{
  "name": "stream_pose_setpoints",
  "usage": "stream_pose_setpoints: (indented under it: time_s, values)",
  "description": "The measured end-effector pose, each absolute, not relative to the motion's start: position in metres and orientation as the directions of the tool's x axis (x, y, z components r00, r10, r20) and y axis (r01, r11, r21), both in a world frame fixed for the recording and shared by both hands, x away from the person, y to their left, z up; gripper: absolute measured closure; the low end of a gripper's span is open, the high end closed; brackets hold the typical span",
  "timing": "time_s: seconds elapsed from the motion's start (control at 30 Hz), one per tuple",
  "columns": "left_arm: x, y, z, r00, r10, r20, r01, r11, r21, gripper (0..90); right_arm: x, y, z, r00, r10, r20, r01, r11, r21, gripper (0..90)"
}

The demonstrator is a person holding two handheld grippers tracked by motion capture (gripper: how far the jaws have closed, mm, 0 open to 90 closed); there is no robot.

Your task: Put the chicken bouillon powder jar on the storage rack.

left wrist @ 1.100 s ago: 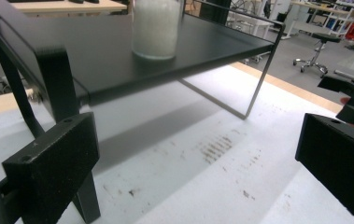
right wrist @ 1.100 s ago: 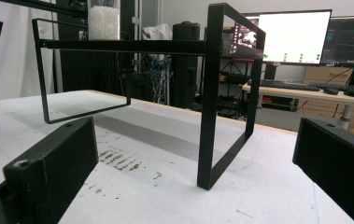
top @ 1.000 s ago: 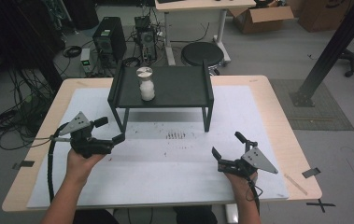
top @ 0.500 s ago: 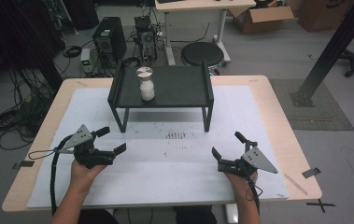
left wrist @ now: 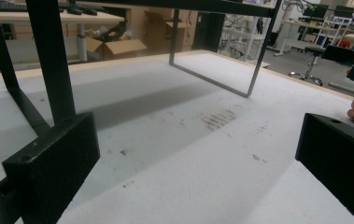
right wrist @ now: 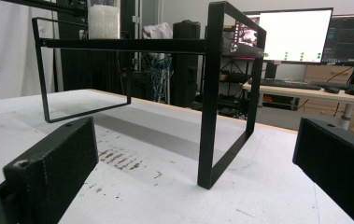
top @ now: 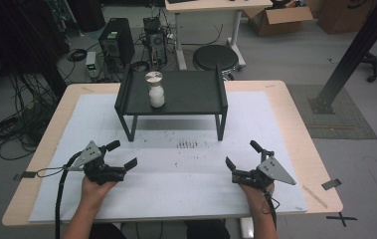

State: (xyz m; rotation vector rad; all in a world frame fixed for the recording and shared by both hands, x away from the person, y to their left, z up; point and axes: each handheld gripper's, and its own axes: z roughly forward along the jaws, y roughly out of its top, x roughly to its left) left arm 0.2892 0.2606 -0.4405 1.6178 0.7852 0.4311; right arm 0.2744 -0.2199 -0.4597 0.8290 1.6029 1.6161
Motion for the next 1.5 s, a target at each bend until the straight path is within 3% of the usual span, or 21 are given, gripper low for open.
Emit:
stream_pose_setpoints:
  time_s: [0.53,0.83,1.5]
  values:
    - [0.28,0.264,-0.454,0.692,0.71,-0.128,0.172,0.01,0.985,0.2,0.275,-0.22,-0.46,-0.547,0.836,-0.035,-0.039,0.016,0.999,0.0]
    - [0.265,0.261,-0.458,0.7,0.714,-0.005,0.02,-0.013,1.0,0.2,0.274,-0.22,-0.46,-0.547,0.836,-0.037,-0.041,0.017,0.999,0.0]
    - [0.263,0.262,-0.458,0.696,0.718,0.004,0.006,-0.011,1.0,0.2,0.274,-0.22,-0.46,-0.545,0.838,-0.037,-0.045,0.015,0.999,0.0]
